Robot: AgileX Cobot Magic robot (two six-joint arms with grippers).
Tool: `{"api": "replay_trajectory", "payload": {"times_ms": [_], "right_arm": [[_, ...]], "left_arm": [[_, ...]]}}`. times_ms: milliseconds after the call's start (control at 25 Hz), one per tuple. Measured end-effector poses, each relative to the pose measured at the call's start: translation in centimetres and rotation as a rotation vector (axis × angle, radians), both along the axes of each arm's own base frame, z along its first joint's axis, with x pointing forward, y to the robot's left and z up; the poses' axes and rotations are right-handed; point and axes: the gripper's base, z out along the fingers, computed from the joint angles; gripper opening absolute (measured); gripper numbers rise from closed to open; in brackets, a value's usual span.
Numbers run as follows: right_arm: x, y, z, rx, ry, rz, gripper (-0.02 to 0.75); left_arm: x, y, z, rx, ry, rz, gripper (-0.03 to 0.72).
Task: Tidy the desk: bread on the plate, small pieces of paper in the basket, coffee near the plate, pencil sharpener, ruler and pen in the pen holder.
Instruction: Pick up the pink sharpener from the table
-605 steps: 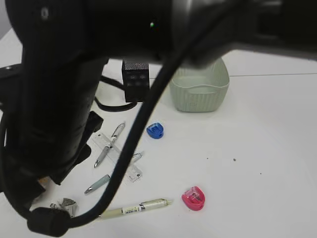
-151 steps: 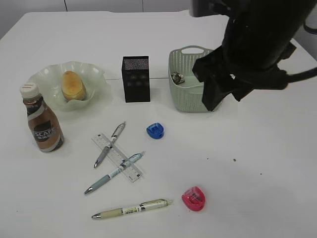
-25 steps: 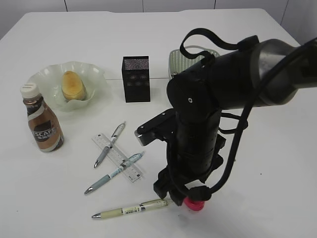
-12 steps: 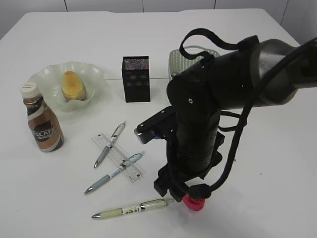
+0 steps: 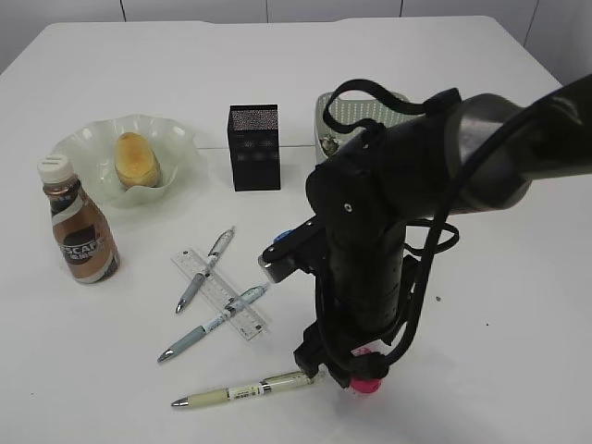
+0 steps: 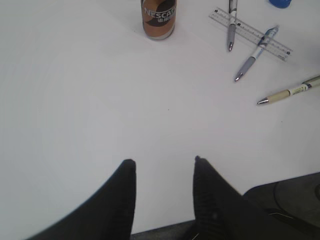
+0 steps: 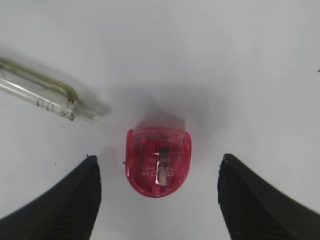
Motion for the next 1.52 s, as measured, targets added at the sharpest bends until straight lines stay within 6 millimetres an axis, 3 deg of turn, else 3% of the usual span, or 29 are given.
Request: {"api": "replay_trajectory", "payload": {"times_ms": [440,1080,1200,1360,1520], "right_arm": [[0.0,0.1,-2.0,-0.030,0.048,-0.012,0.533],[-0.1,0.3,-2.9,-0.022,0.072,-0.030,0.527],[-0.1,0.3,-2.9,-0.018,0.075,-0.034,0.474],[-0.1,0.4,-3.0,-0.011,0.078,-0.039,0.332],[0.0,0.5,-2.9,-0.016,0.082,-0.040,0.310]], "left_arm": [[0.0,0.1,0.0,0.007,0.000,0.004,0.279],[0.0,0.1,0.0,0.008,0.000,0.004,0.276],[0.0,0.1,0.0,0.008,0.000,0.004,0.276],[0.0,0.1,0.0,0.009,0.000,0.004,0.276],[0.0,0.1,0.0,0.009,0.000,0.004,0.276]]}}
